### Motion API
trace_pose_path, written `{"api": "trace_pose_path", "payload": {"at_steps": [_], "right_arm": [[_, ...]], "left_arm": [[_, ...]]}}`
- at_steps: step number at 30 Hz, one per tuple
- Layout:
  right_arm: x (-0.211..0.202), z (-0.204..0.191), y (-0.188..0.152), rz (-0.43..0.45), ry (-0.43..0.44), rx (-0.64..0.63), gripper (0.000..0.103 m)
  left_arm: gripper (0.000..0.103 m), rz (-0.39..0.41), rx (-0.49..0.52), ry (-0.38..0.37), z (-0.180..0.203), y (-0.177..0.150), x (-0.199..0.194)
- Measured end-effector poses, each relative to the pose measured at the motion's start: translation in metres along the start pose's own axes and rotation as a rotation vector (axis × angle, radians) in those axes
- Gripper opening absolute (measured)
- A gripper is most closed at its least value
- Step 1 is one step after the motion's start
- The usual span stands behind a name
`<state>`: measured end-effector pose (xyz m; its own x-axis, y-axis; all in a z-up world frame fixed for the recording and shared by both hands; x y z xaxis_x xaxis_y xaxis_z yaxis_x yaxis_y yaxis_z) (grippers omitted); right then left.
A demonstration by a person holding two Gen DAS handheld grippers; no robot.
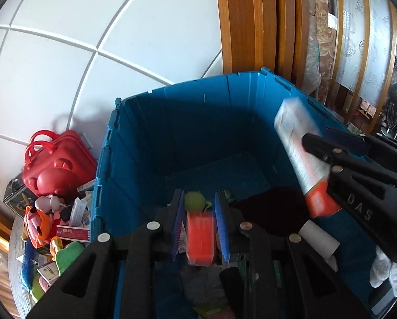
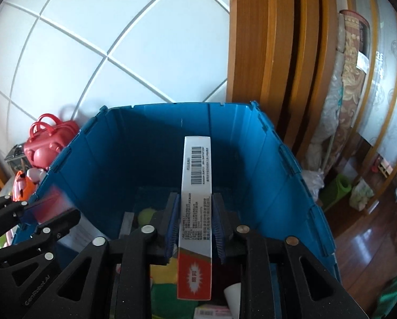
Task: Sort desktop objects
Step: 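Carry the orange-white box with the left tool into the crate while the right tool drops its box there, then move both tools back over the pile of objects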
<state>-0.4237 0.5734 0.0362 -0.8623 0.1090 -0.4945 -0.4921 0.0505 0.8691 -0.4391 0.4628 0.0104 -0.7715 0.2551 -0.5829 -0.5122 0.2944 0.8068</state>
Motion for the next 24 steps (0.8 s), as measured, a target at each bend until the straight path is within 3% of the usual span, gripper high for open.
{"api": "trace_pose_path", "payload": {"at_steps": [1,3,13,15,17,24], "right_arm": [[-0.003,0.0,0.001,0.007,-0.011,-0.005,0.043],[-0.006,0.001,0.004,0.018,-0.021,-0.008,0.067],[-0.039,0.004,0.011,0.067,-0.065,-0.032,0.089],[-0.051,0.003,0.009,0.082,-0.062,-0.028,0.097],[-0.066,0.0,0.008,0.105,-0.048,-0.022,0.103],[-0.129,-0.042,0.006,0.221,0.056,-0.021,0.103]], "left_arm": [[0.023,0.007,0.001,0.006,-0.001,0.001,-0.002],[0.023,0.018,0.0,0.001,-0.002,0.002,-0.006],[0.023,0.024,-0.04,-0.04,-0.004,-0.003,-0.026],[0.023,0.036,-0.048,-0.049,-0.006,-0.005,-0.037],[0.023,0.062,-0.054,-0.049,-0.009,-0.008,-0.051],[0.023,0.213,-0.128,-0.016,-0.052,-0.028,-0.124]]}}
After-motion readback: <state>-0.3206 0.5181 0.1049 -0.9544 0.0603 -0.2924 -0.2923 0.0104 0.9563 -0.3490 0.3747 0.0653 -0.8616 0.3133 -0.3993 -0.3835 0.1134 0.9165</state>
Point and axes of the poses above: each gripper's, at about its wrist camera, not at the fingertips, and x roughly the way its jaws point, z to its right, y to its top, the point moved 8 cm from there along x, roughly the way its jaws point, and after that the axes turned 10 degrees about z, right-handed, at the moved point
